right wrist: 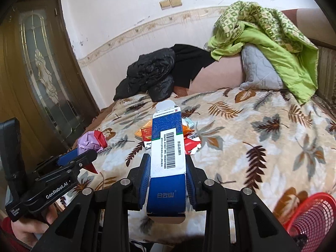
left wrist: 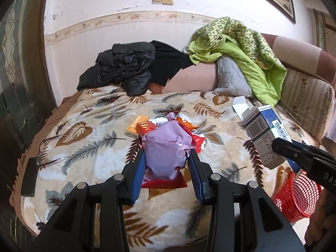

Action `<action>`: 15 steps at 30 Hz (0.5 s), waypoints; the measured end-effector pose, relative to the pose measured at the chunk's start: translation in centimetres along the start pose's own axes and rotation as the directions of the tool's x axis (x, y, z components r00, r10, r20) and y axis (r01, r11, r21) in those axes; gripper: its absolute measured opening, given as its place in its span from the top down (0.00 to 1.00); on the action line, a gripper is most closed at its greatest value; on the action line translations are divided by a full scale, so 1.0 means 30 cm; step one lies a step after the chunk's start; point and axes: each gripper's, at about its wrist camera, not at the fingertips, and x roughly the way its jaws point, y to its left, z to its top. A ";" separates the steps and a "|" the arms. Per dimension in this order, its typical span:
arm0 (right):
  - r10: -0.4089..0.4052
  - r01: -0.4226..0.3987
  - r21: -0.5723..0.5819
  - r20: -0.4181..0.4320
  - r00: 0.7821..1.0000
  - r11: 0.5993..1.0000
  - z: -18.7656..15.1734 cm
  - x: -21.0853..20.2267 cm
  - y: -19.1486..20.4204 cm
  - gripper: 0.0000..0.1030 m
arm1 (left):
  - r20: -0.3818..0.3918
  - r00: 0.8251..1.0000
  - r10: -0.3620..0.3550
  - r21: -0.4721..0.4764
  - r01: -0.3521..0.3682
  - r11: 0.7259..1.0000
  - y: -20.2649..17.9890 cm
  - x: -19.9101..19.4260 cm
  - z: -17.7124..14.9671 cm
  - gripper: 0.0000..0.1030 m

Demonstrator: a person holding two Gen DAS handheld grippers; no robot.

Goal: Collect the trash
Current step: 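Lift the purple wrapper and blue-and-white box off the bed with both tools, then drop the wrapper and box into the red wastebasket by opening both tools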

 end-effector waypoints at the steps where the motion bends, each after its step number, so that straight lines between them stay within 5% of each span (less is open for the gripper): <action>1: 0.000 0.000 0.003 0.007 1.000 1.000 -0.001 -0.016 -0.003 0.67 | 0.005 1.000 -0.005 0.003 0.005 1.000 -0.010 -0.015 0.001 0.62; 15: -0.052 0.051 0.048 0.033 0.998 0.998 -0.053 -0.163 -0.095 0.67 | 0.007 0.991 -0.134 0.053 0.133 0.990 -0.160 -0.055 -0.001 0.62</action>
